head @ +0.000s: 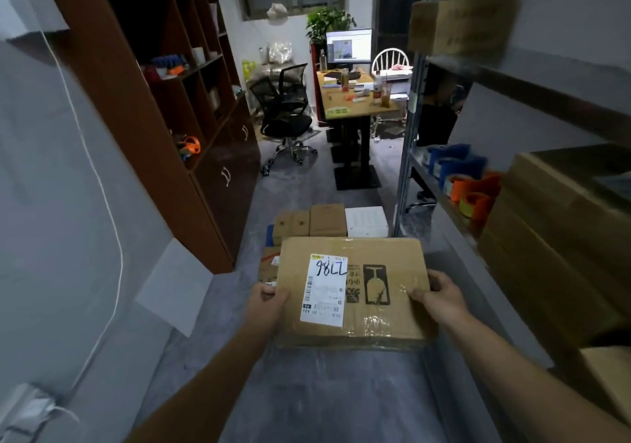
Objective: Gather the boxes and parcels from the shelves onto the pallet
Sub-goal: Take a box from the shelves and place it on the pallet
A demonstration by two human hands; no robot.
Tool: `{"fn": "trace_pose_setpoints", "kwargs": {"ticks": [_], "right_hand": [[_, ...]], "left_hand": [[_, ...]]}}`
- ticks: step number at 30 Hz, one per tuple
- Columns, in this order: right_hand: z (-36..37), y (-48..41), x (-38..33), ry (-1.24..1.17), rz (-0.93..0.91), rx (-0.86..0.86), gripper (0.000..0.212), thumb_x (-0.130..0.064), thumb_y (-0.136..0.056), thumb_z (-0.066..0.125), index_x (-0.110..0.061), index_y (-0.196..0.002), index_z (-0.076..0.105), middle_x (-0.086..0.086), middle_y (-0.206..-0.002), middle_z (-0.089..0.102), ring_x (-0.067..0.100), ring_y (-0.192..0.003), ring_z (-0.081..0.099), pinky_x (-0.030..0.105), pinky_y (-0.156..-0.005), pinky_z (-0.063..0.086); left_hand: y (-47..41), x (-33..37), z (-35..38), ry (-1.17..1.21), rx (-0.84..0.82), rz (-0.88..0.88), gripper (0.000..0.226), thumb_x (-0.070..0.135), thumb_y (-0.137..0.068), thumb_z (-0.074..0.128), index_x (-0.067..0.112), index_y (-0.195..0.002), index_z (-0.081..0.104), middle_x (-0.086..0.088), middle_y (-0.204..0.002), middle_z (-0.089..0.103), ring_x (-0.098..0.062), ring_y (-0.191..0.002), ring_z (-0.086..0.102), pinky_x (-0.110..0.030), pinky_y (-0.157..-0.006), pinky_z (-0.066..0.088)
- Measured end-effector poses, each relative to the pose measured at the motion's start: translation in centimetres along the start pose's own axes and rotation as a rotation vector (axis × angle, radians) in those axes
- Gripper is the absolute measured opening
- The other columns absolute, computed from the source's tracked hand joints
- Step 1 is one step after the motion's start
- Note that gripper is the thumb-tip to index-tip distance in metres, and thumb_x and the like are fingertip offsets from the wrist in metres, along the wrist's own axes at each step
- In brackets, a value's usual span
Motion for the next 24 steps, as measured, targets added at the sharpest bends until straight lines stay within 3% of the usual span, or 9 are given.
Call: {"fn": "trace_pose_setpoints", "kwargs": {"ticks": [3, 7, 13, 16, 17, 19, 21, 24], "right_hand": [[0.8, -4.5, -1.6, 0.017, 0.007, -0.002, 0.047, -0.004, -0.086, 0.066, -0.013, -0.13, 0.052, 0.008, -0.124, 0.06, 0.018, -0.097, 0.051, 0.031, -0.081, 0.039], [2.3, -10.5, -3.0, 0.013, 0.034, 0.029, 0.043, -0.004, -0.086, 0.067, -0.017, -0.125, 0.054, 0.004, -0.116, 0.06, 0.018, -0.096, 0.053, 0.033, -0.08, 0.041], [4.8, -21.5, -6.2, 0.096, 0.066, 0.113, 0.039, -0.007, -0.085, 0.068, -0.015, -0.121, 0.054, 0.008, -0.117, 0.063, 0.024, -0.102, 0.057, 0.041, -0.09, 0.047], [5.9, -26.9, -7.7, 0.174, 0.031, 0.156, 0.042, -0.007, -0.086, 0.067, -0.014, -0.125, 0.052, 0.009, -0.118, 0.062, 0.022, -0.102, 0.055, 0.037, -0.087, 0.043], [6.2, -28.8, -7.8, 0.209, 0.016, 0.167, 0.043, -0.006, -0.086, 0.067, -0.012, -0.126, 0.053, 0.01, -0.119, 0.061, 0.023, -0.104, 0.055, 0.034, -0.085, 0.041], [6.7, -32.0, -7.3, 0.265, 0.015, 0.199, 0.043, -0.005, -0.086, 0.067, -0.008, -0.127, 0.053, 0.012, -0.12, 0.061, 0.028, -0.111, 0.056, 0.033, -0.087, 0.039], [7.2, -34.8, -5.7, 0.289, 0.023, 0.214, 0.04, -0.004, -0.086, 0.066, -0.006, -0.124, 0.054, 0.014, -0.116, 0.062, 0.033, -0.11, 0.057, 0.04, -0.091, 0.044], [8.2, -40.1, -1.6, 0.3, 0.051, 0.202, 0.037, -0.004, -0.088, 0.064, -0.01, -0.123, 0.055, 0.009, -0.106, 0.063, 0.036, -0.105, 0.061, 0.044, -0.089, 0.05]], "left_hand": [[-4.4, 0.7, 1.6, -0.006, 0.003, -0.002, 0.018, 0.022, -0.091, 0.061, 0.007, -0.097, 0.054, -0.013, -0.096, 0.059, -0.024, -0.091, 0.056, -0.031, -0.068, 0.043], [-11.0, 2.0, 4.1, -0.004, 0.0, 0.027, 0.029, 0.023, -0.091, 0.062, 0.004, -0.112, 0.056, -0.008, -0.098, 0.059, -0.022, -0.092, 0.056, -0.04, -0.085, 0.046], [-23.6, 4.4, 8.9, -0.011, -0.108, 0.043, 0.018, 0.024, -0.091, 0.06, 0.011, -0.102, 0.063, -0.002, -0.098, 0.066, -0.024, -0.095, 0.062, -0.03, -0.069, 0.047], [-29.2, 5.1, 11.5, -0.041, -0.154, 0.001, 0.024, 0.029, -0.09, 0.062, 0.016, -0.111, 0.062, 0.001, -0.105, 0.064, -0.021, -0.094, 0.06, -0.04, -0.083, 0.051], [-31.0, 5.3, 12.5, -0.044, -0.18, -0.035, 0.025, 0.03, -0.09, 0.063, 0.017, -0.111, 0.061, 0.0, -0.104, 0.063, -0.018, -0.089, 0.059, -0.038, -0.082, 0.051], [-34.2, 5.2, 14.7, 0.006, -0.252, -0.119, 0.023, 0.026, -0.091, 0.064, 0.012, -0.108, 0.058, -0.004, -0.102, 0.063, -0.015, -0.085, 0.059, -0.034, -0.077, 0.049], [-36.9, 4.4, 17.0, -0.001, -0.284, -0.155, 0.018, 0.023, -0.092, 0.063, 0.009, -0.102, 0.055, -0.009, -0.104, 0.063, -0.021, -0.091, 0.062, -0.039, -0.082, 0.052], [-41.4, 1.6, 21.0, -0.085, -0.282, -0.166, 0.011, 0.021, -0.094, 0.06, 0.011, -0.097, 0.056, -0.009, -0.105, 0.065, -0.016, -0.087, 0.061, -0.029, -0.069, 0.048]]}}
Point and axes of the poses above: each hand's wrist, its own y-axis away from the middle knuckle, its own z-axis out of the palm, x = y × z, the point moved 1 cm from there along -y, towards the middle knuckle
